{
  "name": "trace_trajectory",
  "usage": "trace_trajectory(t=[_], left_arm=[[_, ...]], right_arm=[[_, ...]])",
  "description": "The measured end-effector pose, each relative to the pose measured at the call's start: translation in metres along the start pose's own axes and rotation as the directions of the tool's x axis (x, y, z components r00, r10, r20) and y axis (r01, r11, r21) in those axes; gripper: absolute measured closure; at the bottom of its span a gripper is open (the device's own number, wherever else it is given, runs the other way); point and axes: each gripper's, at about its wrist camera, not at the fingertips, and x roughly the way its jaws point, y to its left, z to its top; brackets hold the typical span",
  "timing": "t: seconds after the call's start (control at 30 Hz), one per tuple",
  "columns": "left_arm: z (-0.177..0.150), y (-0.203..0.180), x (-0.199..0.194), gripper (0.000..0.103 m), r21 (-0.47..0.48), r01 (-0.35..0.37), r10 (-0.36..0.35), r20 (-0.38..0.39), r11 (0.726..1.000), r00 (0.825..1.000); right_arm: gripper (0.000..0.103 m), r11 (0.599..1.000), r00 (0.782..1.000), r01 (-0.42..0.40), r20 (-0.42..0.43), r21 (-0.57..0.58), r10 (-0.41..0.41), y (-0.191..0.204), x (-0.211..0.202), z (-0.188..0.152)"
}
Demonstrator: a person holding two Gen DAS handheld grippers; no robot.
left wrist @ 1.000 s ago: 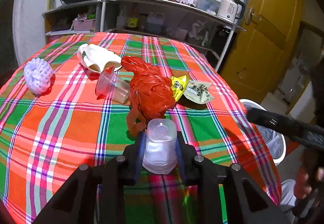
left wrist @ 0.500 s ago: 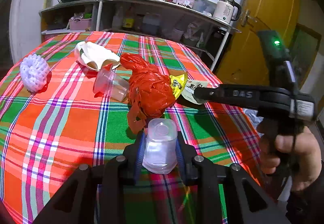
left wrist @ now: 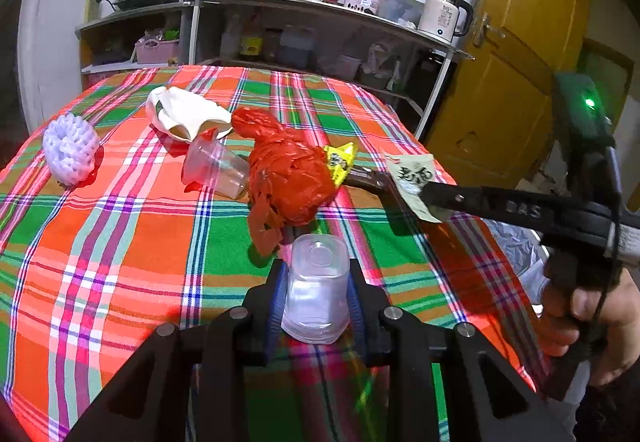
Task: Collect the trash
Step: 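Carry the clear cup and green dumpling bag over the trash bin with both grippers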
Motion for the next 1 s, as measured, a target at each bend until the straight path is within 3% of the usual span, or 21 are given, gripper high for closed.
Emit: trace_trajectory(t=[0.63, 1.0], left_arm=[[-0.001, -0.062, -0.039, 0.074, 0.090, 0.050, -0.053, 0.039, 0.995, 0.998], [0.004, -0.099, -0.042, 0.074, 0.148, 0.095, -0.101, 0.031, 0.984, 0.994]], right_arm=[[0.089, 0.998, 0.994, 0.031, 0.099, 0.055, -0.037, -0.035, -0.101, -0.049], [0.089, 0.992, 0.987, 0.055, 0.145, 0.112, -0.071, -0.066, -0.134, -0.064]])
